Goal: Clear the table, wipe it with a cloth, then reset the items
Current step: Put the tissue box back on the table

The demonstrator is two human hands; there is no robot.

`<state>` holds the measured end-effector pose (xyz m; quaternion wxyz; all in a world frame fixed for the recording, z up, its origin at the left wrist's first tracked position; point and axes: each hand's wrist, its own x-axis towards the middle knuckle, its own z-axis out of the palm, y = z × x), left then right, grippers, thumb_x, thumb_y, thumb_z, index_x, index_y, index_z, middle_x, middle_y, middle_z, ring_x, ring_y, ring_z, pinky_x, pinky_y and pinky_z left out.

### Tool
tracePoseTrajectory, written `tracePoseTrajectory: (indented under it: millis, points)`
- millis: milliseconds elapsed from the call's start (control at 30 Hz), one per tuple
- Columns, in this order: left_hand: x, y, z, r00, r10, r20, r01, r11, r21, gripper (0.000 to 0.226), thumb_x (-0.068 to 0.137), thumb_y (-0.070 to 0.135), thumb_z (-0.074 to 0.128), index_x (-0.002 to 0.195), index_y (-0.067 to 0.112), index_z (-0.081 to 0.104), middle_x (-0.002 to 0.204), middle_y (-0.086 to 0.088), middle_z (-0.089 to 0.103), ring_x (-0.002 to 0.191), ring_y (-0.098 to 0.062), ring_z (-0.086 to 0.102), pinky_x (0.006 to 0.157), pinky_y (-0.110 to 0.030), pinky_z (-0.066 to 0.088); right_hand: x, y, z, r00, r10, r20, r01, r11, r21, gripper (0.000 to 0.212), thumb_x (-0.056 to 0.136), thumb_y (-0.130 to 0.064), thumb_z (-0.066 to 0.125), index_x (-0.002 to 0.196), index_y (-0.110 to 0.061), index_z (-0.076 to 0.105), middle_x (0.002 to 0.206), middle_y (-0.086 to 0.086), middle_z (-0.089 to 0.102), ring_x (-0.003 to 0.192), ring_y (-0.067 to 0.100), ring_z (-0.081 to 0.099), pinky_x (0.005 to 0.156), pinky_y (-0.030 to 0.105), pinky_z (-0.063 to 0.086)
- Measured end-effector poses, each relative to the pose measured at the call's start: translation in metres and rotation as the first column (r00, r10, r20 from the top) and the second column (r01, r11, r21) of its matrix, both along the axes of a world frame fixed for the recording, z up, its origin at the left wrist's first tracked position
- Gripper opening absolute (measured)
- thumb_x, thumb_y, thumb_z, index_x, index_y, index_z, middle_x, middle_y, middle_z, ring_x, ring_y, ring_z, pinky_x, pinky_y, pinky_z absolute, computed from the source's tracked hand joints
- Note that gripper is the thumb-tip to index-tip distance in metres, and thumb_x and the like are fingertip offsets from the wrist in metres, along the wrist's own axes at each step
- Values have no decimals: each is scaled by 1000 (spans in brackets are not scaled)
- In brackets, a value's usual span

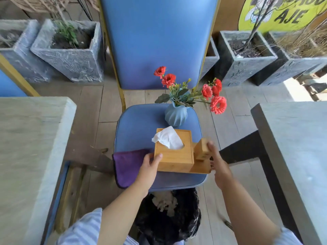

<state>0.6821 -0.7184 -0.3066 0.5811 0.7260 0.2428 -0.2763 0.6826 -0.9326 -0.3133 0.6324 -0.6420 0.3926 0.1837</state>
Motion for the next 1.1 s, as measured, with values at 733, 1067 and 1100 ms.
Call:
tracePoseTrajectory:
  millis: [733,1067,1100]
  points:
    - [-407,83,197,889,335,313,-322,942,-94,37,70,72,52,94,45,51,125,8,56,118,-17,50,107,-39,35,-338,63,224,873,437,217,-431,899,-75,70,59,-81,52,105,-29,60,99,-4,57,69,18,51,68,25,34]
    - [-527,133,266,789,513,338,-496,857,-142,55,76,62,58,112,20,49,119,-6,59,109,-23,58,96,-35,45,-430,119,296,722,634,278,-618,771,-151,70,65,-85,44,102,-31,68,107,1,66,87,21,60,81,30,43]
    - [-534,145,273,765,527,370,-511,847,-147,43,82,56,56,107,22,49,116,-7,60,107,-24,59,97,-36,45,-435,130,306,704,648,292,-632,759,-160,67,69,-82,42,104,-31,66,105,1,65,87,21,59,76,29,40]
